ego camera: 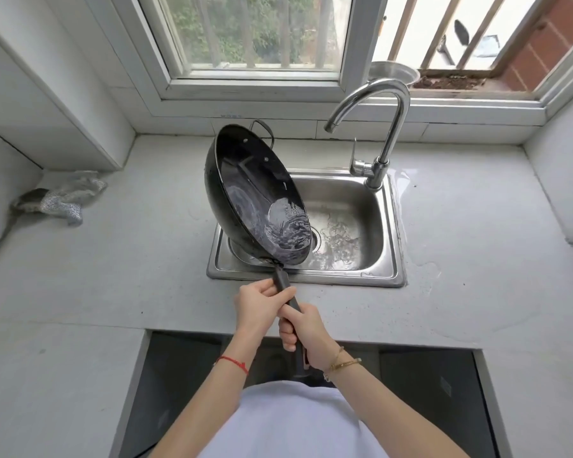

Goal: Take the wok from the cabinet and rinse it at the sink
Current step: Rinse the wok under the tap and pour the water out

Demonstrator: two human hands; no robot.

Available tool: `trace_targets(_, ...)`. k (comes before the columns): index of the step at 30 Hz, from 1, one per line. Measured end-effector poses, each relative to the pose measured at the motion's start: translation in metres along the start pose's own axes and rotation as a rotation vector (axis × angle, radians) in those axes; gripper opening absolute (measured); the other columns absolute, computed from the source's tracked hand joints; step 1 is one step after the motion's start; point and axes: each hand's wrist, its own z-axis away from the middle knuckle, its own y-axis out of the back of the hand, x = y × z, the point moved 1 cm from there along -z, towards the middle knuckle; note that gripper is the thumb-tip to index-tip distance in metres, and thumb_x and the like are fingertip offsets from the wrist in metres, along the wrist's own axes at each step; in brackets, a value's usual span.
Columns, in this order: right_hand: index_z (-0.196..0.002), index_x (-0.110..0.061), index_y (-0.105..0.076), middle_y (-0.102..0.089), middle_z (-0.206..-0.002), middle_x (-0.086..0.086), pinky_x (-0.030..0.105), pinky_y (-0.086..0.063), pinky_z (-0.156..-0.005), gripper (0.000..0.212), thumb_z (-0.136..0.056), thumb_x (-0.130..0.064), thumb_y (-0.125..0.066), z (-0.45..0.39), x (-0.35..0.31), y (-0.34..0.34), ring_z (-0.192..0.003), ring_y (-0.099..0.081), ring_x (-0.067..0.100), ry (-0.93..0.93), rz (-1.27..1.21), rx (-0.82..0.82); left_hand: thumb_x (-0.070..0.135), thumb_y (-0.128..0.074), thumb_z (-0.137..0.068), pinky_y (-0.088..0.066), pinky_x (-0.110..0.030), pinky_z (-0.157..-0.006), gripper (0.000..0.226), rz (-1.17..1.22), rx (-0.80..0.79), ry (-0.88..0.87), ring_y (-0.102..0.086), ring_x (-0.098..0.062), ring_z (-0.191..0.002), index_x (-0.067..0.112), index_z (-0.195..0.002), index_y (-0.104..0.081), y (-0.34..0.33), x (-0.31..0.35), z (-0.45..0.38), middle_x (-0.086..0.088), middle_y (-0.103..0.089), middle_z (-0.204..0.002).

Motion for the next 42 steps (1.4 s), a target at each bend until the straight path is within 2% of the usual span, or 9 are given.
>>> trace_targets(7,-0.076,-0.010,-0.047,-0.038,-0.051,0.001,0.019,-0.030,-0.037,0.020,-0.095,-0.010,-0.054,-0.002,-0.002,-0.001,-0.039,-0.035,0.011,-0.006,-0.033,0.006,0.019,-0.078,-0.082,-0.053,-0.028,-0.081,0.034,0.298,-0.076,0.154,-0.071,-0.020,-0.089,0.004,-0.111,-0.073,0.004,-0.013,-0.005,-0.015,-0.077,-0.098)
trace_targets(12,-0.072,-0.009,-0.048,-0.040,-0.050,0.003,0.020,-0.032,-0.036,0.022,-0.093,-0.005,-0.051,-0.002,0.000,0.003,-0.038,-0.036,0.012,-0.002,-0.009,0.030,0.019,-0.059,-0.096,-0.057,-0.028,-0.082,0.032,0.497,-0.337,0.295,-0.070,-0.020,-0.102,-0.003,-0.117,-0.066,0.002,-0.014,-0.010,-0.016,-0.072,-0.114)
trace_targets(16,-0.071,-0.010,-0.047,-0.040,-0.050,0.002,0.020,-0.032,-0.036,0.023,-0.092,-0.004,-0.052,-0.002,0.001,0.005,-0.039,-0.035,0.012,-0.008,-0.029,0.026,0.018,-0.058,-0.095,-0.059,-0.028,-0.079,0.033,0.576,-0.381,0.339,-0.069,-0.020,-0.102,-0.003,-0.120,-0.065,0.000,-0.015,-0.014,-0.014,-0.071,-0.111)
trace_targets(25,-0.073,-0.004,-0.057,-0.055,-0.051,0.005,0.028,-0.048,-0.038,0.018,-0.089,-0.013,-0.059,-0.004,0.005,0.011,-0.036,-0.052,0.017,0.105,0.375,0.229,0.009,-0.061,-0.093,-0.060,-0.027,-0.069,0.021,0.458,-0.291,0.355,-0.075,-0.020,-0.081,-0.008,-0.104,-0.068,-0.009,-0.017,-0.019,-0.014,-0.076,-0.090)
trace_targets(29,-0.091,-0.012,-0.064,-0.068,-0.077,0.007,0.036,-0.060,-0.062,0.020,-0.092,-0.031,-0.057,-0.008,0.016,0.010,-0.068,-0.068,0.023,0.128,0.756,0.463,0.011,-0.067,-0.090,-0.059,-0.025,-0.070,0.019,0.354,-0.238,0.290,-0.074,-0.024,-0.084,-0.006,-0.098,-0.072,-0.016,-0.018,-0.014,-0.016,-0.076,-0.091)
trace_targets(34,-0.088,-0.011,-0.067,-0.068,-0.075,0.004,0.038,-0.057,-0.064,0.019,-0.093,-0.027,-0.058,-0.008,0.021,0.011,-0.066,-0.063,0.019,0.215,0.671,0.507,0.009,-0.069,-0.089,-0.058,-0.021,-0.067,0.019,0.279,-0.190,0.213,-0.075,-0.021,-0.080,-0.008,-0.097,-0.072,-0.020,-0.015,-0.010,-0.019,-0.076,-0.092)
trace_targets(37,-0.084,-0.010,-0.068,-0.064,-0.067,0.000,0.028,-0.054,-0.058,0.016,-0.092,-0.021,-0.060,-0.007,0.020,0.012,-0.059,-0.057,0.013,0.244,0.606,0.471,0.010,-0.070,-0.088,-0.059,-0.022,-0.070,0.019,0.243,-0.175,0.196,-0.075,-0.022,-0.082,-0.007,-0.096,-0.073,-0.019,-0.015,-0.009,-0.021,-0.076,-0.093)
trace_targets(39,-0.077,-0.013,-0.065,-0.057,-0.061,-0.002,0.018,-0.044,-0.047,0.017,-0.092,-0.017,-0.059,-0.006,0.018,0.013,-0.053,-0.050,0.011,0.245,0.558,0.435,0.011,-0.072,-0.087,-0.060,-0.029,-0.077,0.013,0.211,-0.159,0.183,-0.075,-0.023,-0.082,-0.002,-0.089,-0.075,-0.020,-0.015,-0.008,-0.020,-0.076,-0.090)
trace_targets(42,-0.070,-0.019,-0.059,-0.053,-0.056,-0.001,0.022,-0.042,-0.043,0.024,-0.094,-0.018,-0.059,-0.005,0.013,0.015,-0.047,-0.048,0.015,0.230,0.487,0.387,0.016,-0.076,-0.084,-0.058,-0.038,-0.087,0.009,0.127,-0.118,0.126,-0.076,-0.024,-0.085,0.008,-0.080,-0.077,-0.021,-0.010,-0.007,-0.011,-0.078,-0.080)
